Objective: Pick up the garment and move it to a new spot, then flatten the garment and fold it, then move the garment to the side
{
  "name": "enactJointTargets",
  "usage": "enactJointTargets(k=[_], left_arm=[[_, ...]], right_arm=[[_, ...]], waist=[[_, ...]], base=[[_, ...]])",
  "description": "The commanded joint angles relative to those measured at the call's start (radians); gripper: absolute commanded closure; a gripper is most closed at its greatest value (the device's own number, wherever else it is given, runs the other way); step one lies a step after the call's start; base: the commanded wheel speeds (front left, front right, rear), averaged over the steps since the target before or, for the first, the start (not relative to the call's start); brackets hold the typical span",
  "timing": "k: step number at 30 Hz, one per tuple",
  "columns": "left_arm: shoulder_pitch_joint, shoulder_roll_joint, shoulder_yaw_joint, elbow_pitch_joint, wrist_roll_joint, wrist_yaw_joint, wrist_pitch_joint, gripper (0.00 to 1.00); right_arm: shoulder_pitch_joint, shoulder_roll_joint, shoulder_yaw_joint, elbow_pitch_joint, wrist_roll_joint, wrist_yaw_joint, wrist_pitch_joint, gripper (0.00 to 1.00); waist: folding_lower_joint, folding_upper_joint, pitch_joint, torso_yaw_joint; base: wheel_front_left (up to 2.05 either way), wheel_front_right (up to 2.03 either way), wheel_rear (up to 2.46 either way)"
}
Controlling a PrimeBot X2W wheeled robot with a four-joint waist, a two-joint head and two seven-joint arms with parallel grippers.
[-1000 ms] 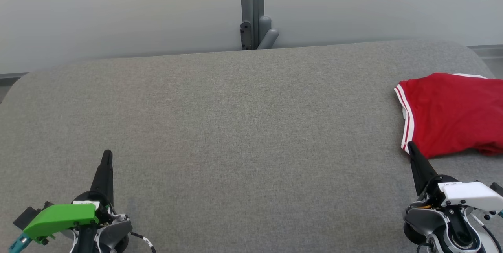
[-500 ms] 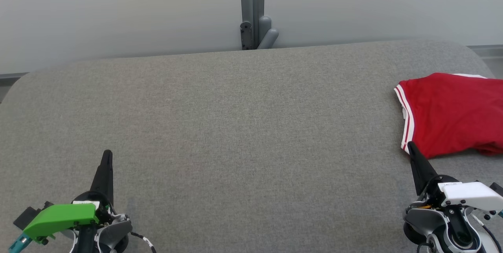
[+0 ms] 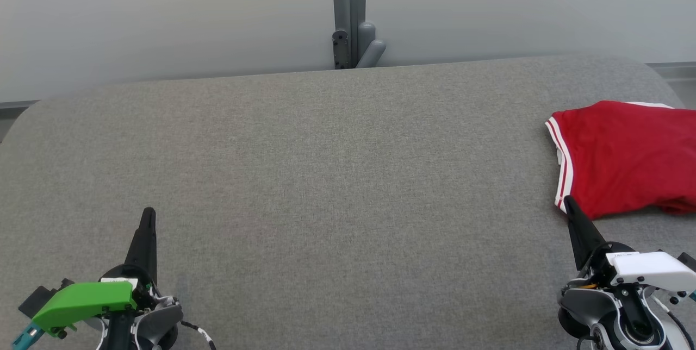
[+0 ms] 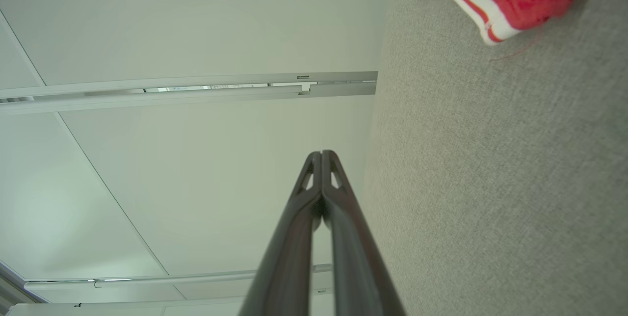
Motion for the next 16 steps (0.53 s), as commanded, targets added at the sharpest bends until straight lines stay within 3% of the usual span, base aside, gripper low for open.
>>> enactJointTargets(k=[1,16], left_arm=[[-0.012,0.001,0.004,-0.003,0.006,-0.003,0.004,1.0],[-0.012,0.001,0.004,-0.003,0.006,-0.003,0.004,1.0]], right_arm=[[-0.009,-0.005,-0.002,-0.004,0.006,0.0,0.001,1.0],[-0.009,-0.005,-0.002,-0.004,0.006,0.0,0.001,1.0]], waist=[[0.0,0.0111,0.0,0.0],[0.0,0.0111,0.0,0.0]], base=[[0.0,0.0,0.0],[0.0,0.0,0.0]])
